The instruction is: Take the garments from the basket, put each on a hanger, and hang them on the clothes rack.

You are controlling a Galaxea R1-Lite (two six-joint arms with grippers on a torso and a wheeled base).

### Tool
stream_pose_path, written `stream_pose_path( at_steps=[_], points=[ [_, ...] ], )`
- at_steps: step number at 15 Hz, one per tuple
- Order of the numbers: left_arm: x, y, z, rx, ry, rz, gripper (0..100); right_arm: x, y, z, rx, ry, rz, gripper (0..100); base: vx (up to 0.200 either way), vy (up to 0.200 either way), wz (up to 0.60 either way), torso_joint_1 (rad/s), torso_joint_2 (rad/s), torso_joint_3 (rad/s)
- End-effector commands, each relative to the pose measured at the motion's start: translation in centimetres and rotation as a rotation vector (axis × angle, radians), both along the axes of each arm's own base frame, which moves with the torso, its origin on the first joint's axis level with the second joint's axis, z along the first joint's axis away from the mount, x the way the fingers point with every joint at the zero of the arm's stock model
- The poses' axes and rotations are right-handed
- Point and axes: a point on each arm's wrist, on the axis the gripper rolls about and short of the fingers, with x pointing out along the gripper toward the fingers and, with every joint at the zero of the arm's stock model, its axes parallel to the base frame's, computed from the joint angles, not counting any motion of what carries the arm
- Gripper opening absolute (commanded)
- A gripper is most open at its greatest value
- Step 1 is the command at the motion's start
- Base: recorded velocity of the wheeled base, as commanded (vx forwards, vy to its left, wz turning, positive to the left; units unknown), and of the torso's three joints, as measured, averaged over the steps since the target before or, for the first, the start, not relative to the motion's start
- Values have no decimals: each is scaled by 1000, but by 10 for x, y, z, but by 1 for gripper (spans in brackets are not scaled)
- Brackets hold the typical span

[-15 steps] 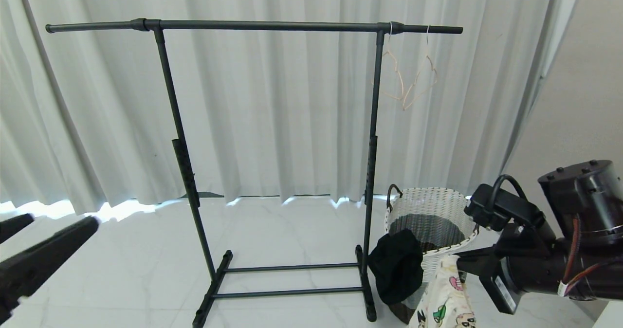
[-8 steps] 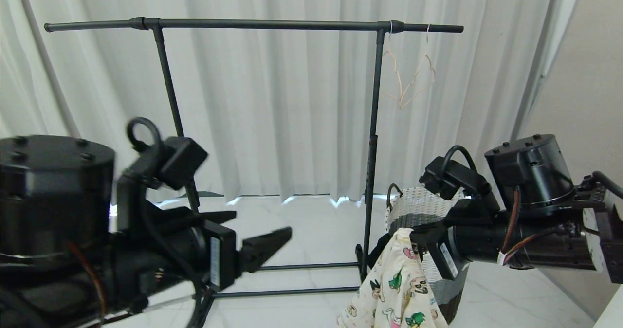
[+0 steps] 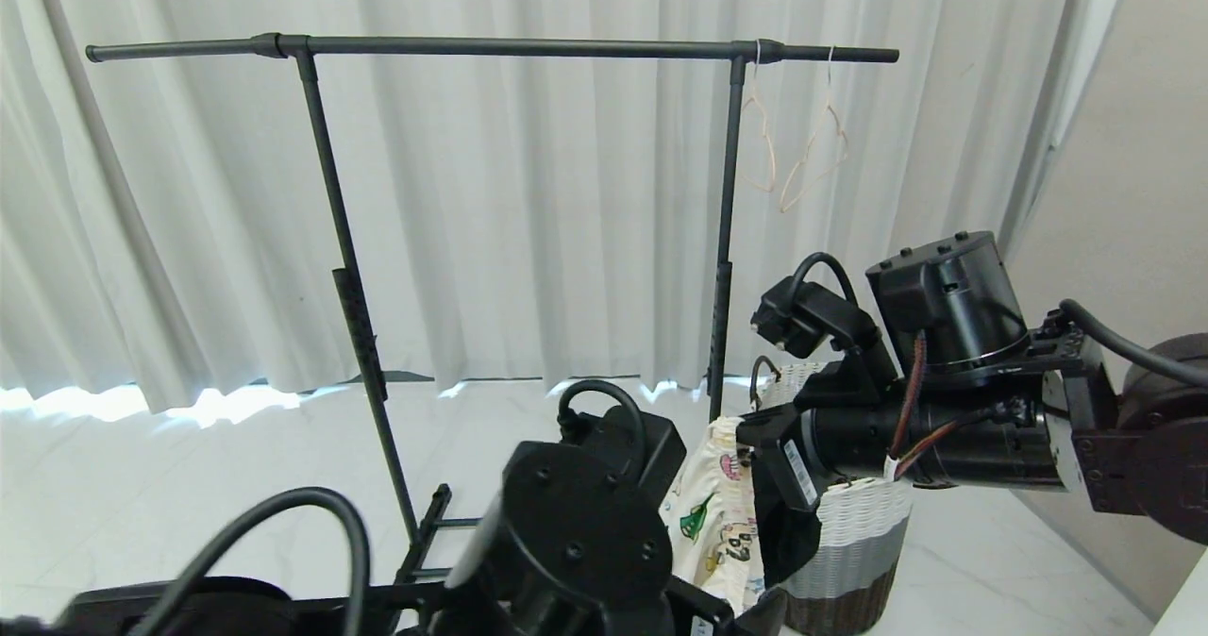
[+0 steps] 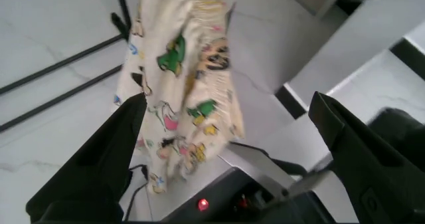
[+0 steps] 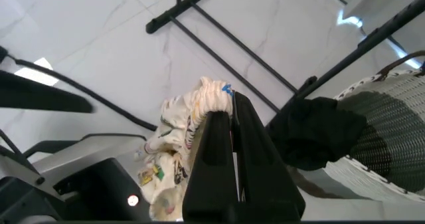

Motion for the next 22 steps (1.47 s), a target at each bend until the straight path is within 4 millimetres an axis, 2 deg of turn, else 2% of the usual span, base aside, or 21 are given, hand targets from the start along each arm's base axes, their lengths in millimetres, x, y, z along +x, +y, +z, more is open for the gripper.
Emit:
stream_pose_path(
  at_steps=[1, 2, 6, 8, 10, 12, 16, 19, 22],
  points=[
    [17, -9, -27, 64, 31, 45, 100, 2, 4, 0, 0, -3, 3, 0, 0, 0, 0, 0, 0, 0],
    [30, -9, -35, 55, 37, 90, 100, 0, 6, 3, 4, -5, 14, 0, 0, 0, 0, 0, 0, 0],
    [40, -7, -46, 75, 58, 120, 100, -5, 11, 7, 15, -16, 37, 0, 0, 0, 0, 0, 0, 0],
    [39, -9, -48, 67, 74, 115, 100, -5, 13, 8, 18, -19, 38, 0, 0, 0, 0, 0, 0, 0],
    [29, -13, -45, 45, 94, 56, 100, -5, 13, 9, 20, -24, 34, 0, 0, 0, 0, 0, 0, 0],
    [35, -18, -54, 53, 95, 74, 100, -4, 13, 10, 24, -28, 33, 0, 0, 0, 0, 0, 0, 0],
    [50, -15, -78, 92, 128, 179, 100, -5, 12, 15, 34, -40, 30, 0, 0, 0, 0, 0, 0, 0],
    [42, -5, -87, 133, 149, 203, 100, -5, 10, 17, 31, -52, 9, 0, 0, 0, 0, 0, 0, 0],
    [35, 11, -108, 190, 214, 242, 100, -11, 3, 26, 43, -65, 6, 0, 0, 0, 0, 0, 0, 0]
  ],
)
